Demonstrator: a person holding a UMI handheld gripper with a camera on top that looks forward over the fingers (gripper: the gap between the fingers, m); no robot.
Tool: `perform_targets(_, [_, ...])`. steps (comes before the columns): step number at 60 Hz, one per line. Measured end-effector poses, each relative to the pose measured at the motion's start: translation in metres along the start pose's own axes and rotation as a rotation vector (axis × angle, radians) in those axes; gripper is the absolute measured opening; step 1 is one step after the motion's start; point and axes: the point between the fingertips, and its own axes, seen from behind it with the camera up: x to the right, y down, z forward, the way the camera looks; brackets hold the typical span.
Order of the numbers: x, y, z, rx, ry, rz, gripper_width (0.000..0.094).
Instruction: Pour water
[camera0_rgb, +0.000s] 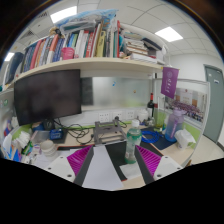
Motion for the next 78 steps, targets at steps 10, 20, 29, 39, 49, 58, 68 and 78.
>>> perform_targets(10, [0.073, 0.023, 0.091, -0.001, 0.064, -0.037, 0.0852])
perform_targets(20, [0.089, 0.053, 0.162, -0.025, 0.025, -0.103, 0.0841])
perform_targets(29, [0.090, 0.058, 0.196, 0.002, 0.000, -0.106, 0.0696])
perform_targets(39, [0.083, 0.057, 0.212, 0.026, -0.025, -0.089, 0.0492])
perform_targets(49, [0.082, 0.057, 0.213, 0.020, -0.014, -0.094, 0.0360])
perform_targets(58, [0.072, 0.055, 0.218, -0.006, -0.012, -0.205, 0.0286])
perform_targets(68, [0.034, 0.010, 0.206, 0.041, -0.029, -0.429, 0.0285])
perform_targets(78, [-0.064, -0.029, 0.189, 0.116, -0.101, -0.815, 0.0287])
